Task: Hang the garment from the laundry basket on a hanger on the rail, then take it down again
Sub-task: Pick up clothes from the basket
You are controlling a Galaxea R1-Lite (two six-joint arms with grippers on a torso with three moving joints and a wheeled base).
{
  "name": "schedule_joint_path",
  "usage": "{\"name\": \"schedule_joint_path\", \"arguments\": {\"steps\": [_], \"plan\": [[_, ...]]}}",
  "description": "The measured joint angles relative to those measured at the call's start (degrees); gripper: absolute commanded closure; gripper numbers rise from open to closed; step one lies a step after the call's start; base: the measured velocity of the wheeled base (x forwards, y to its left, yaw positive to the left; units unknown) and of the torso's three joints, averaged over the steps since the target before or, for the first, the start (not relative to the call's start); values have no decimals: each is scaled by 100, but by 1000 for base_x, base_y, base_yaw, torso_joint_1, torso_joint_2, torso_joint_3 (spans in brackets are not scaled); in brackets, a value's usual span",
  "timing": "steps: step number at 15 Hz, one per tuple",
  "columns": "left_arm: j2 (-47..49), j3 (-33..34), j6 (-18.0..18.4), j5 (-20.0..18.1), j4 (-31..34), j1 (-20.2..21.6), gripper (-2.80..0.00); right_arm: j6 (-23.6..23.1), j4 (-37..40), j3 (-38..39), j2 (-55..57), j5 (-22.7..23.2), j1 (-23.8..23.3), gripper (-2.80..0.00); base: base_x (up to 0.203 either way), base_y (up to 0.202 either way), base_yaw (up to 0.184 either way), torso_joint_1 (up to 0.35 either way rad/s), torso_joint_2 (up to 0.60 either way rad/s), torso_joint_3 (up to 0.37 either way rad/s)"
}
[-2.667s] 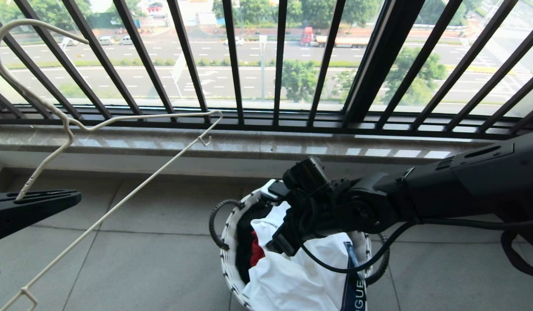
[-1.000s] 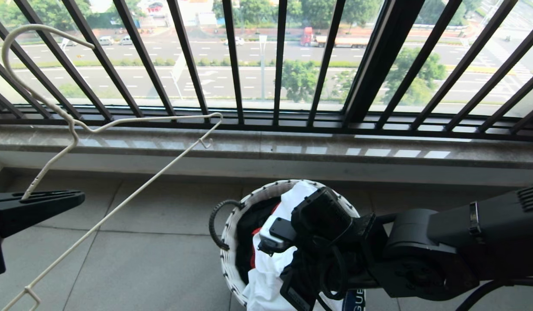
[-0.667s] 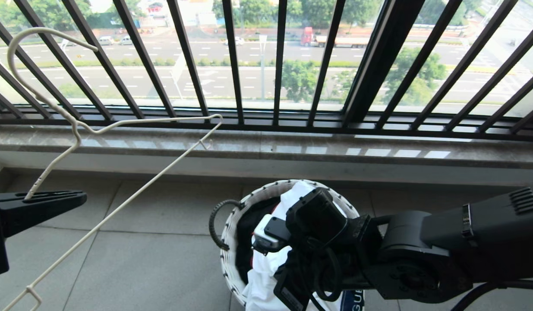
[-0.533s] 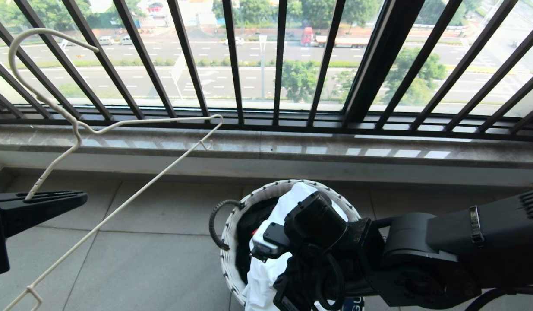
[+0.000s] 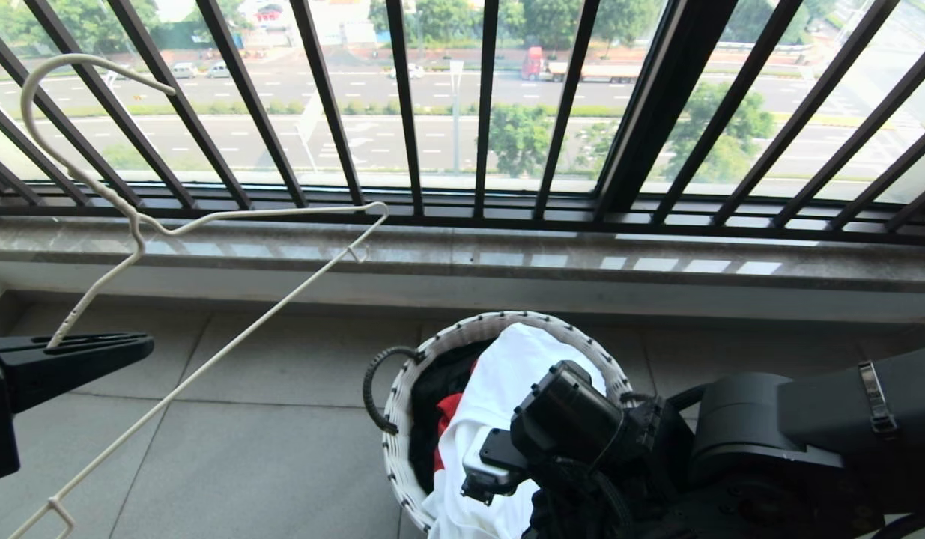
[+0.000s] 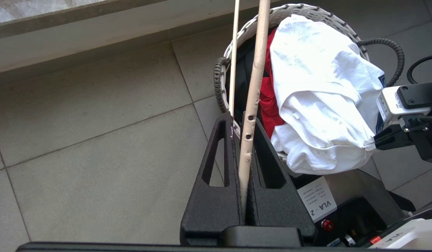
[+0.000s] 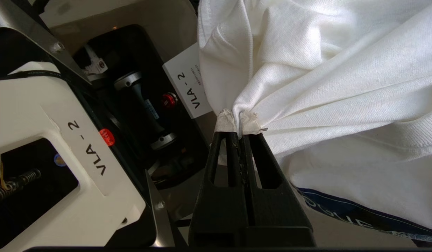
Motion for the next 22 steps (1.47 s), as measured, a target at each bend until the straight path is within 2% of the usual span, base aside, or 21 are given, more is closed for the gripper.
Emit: {"name": "schedule_joint_path", "arguments": {"steps": [3,5,6,12,18,20,22], "plan": [[41,2,2,2,0,0,0,-4,-142,135,188,-11,0,0,0,0,0,0,0,0],[46,4,3,2,-6,0,0,-9,-535,136,307,-33,-7,0,0,0,0,0,0,0],[49,4,2,4,-2,0,0,-22,-688,135,345,-41,-8,-280,0,0,0,0,0,0],[63,4,1,3,-4,0,0,-38,-873,-38,261,-45,9,-280,0,0,0,0,0,0],[88,-2,0,3,-5,0,0,165,-985,-408,28,-59,-4,-280,0,0,0,0,0,0],[93,-7,2,26,-5,0,0,-93,-1005,-671,208,-242,-110,-280,0,0,0,0,0,0],[94,-11,-1,77,-11,0,0,-607,-1074,-956,504,-606,-258,-280,0,0,0,0,0,0]]}}
